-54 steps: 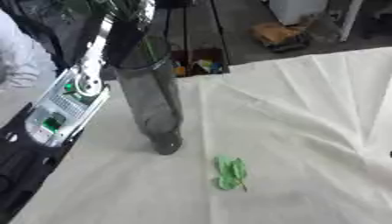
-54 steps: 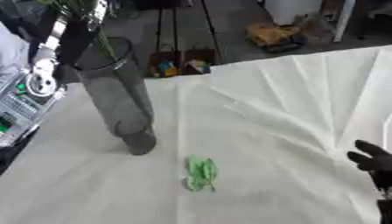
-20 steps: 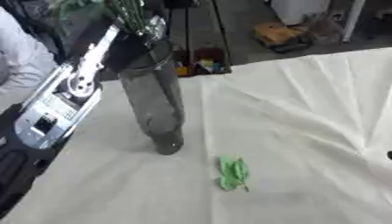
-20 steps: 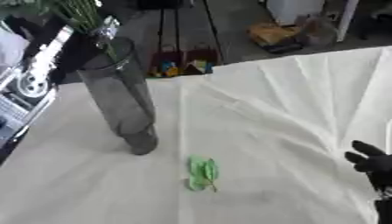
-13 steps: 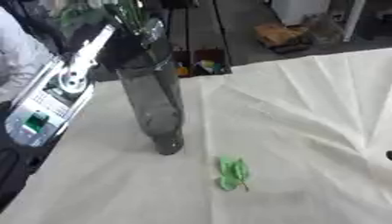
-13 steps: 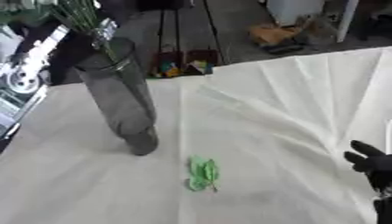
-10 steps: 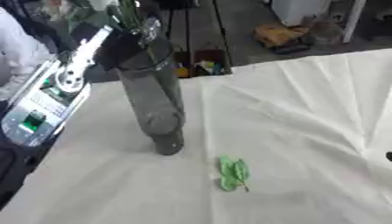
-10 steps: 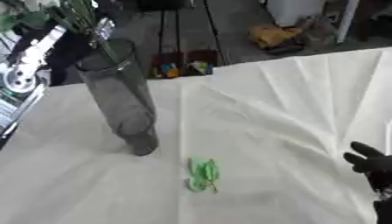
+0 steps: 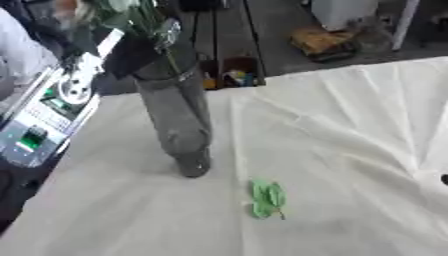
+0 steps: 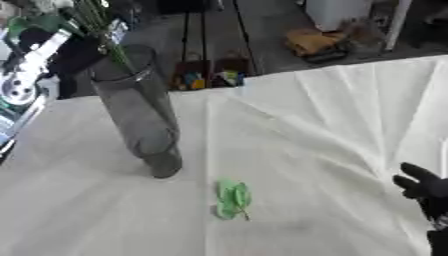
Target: Arrange flowers into the vase.
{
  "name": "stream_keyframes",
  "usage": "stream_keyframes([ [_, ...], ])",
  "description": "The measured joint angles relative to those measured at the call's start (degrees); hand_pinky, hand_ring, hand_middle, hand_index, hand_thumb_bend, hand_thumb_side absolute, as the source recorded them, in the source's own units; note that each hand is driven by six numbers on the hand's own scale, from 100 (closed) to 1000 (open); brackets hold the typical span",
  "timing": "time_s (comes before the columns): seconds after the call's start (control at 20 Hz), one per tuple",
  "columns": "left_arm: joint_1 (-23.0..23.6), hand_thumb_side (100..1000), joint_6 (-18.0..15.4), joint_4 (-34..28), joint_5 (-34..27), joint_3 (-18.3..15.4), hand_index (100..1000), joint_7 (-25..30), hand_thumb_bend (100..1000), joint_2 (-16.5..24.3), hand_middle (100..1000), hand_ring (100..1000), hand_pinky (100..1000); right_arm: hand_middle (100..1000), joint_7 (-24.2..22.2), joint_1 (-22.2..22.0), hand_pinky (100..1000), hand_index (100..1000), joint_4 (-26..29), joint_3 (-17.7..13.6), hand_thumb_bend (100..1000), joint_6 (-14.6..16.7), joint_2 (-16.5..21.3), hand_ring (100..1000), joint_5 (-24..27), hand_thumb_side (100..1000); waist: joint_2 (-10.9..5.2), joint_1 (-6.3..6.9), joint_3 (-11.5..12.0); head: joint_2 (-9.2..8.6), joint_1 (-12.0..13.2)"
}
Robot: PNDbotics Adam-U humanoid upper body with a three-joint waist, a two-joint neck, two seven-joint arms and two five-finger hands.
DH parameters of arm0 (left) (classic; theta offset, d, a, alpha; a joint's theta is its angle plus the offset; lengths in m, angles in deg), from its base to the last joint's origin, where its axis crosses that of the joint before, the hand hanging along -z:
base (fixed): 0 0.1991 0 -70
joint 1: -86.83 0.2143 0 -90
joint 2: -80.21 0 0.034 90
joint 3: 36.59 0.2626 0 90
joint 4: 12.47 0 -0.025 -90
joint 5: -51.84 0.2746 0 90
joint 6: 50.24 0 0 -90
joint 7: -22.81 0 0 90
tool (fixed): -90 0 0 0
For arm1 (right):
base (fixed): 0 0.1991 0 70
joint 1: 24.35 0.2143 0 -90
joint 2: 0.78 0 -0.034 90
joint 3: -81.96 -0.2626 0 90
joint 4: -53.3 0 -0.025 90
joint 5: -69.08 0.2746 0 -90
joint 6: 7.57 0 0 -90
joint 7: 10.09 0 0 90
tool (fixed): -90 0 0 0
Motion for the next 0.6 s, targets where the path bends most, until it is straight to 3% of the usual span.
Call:
stream_keyframes([
  [0.6,0.92,1000,-0.44,-0.02,1.4,-0.57,981,5.16,100,0.95,864,884,731,539,0.13,-0.01,809,687,0.0,0.0,100,-0.11,0.0,840,0.26,1000,-0.09,0.0,0.1,-0.01,-0.04],
])
